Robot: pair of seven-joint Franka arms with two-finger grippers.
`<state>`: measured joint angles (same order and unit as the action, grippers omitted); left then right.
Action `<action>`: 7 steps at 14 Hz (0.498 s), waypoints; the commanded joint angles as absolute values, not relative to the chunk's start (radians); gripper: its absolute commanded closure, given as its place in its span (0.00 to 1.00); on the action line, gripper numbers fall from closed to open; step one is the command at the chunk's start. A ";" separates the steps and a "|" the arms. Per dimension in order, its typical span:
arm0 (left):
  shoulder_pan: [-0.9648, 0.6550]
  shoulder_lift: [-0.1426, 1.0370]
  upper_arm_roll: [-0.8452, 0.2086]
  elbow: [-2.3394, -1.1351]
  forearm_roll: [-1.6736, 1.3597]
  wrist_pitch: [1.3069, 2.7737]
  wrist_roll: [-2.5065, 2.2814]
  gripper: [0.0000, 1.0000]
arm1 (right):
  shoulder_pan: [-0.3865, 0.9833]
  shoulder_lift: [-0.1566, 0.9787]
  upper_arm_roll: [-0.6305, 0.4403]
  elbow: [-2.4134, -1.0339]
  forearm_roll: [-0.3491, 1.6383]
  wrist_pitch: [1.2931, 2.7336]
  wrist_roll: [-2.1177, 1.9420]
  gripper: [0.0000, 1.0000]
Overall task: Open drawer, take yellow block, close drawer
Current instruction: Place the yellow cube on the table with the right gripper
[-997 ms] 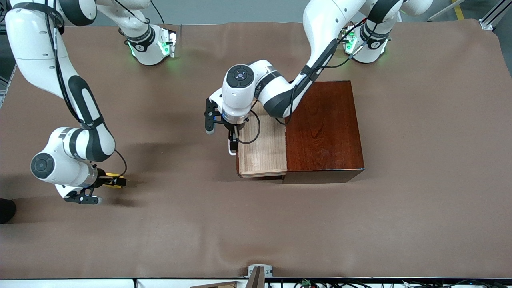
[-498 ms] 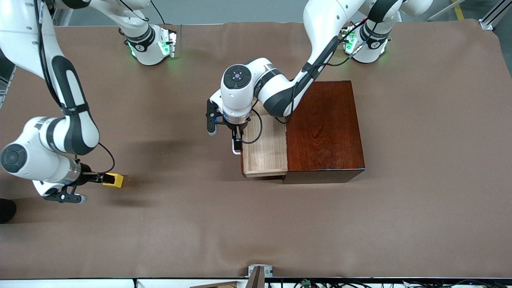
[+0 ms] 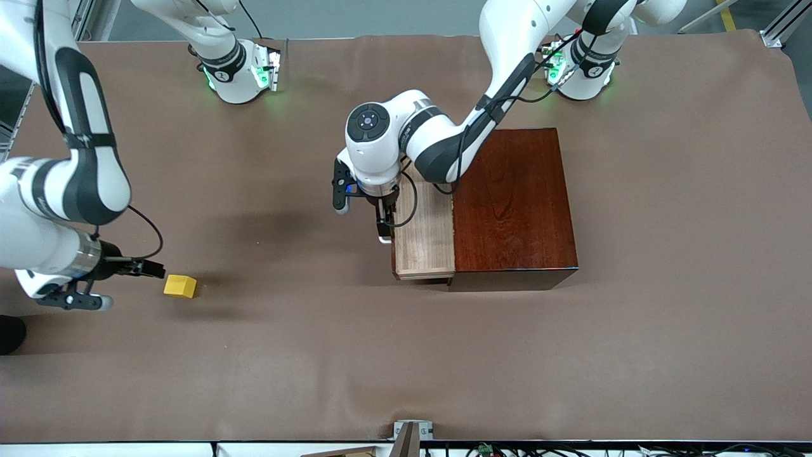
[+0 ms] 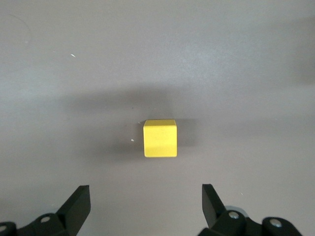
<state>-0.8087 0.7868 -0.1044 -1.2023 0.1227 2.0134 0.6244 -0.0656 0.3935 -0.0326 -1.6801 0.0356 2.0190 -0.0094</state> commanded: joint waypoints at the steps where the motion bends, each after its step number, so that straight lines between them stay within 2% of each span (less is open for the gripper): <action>1: -0.821 0.756 -0.067 -1.253 0.179 1.893 0.736 0.00 | -0.074 0.319 -0.023 -1.689 0.018 1.955 -0.006 0.00; 7: -0.825 0.736 -0.061 -1.255 0.179 1.864 0.811 0.00 | -0.075 0.301 -0.023 -1.635 0.017 1.869 -0.034 0.00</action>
<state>-0.8229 0.7798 -0.0872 -1.2042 0.1400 1.9252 0.7668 -0.0657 0.3133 -0.0328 -1.6514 0.0353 1.9016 -0.0210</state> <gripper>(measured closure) 0.000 0.000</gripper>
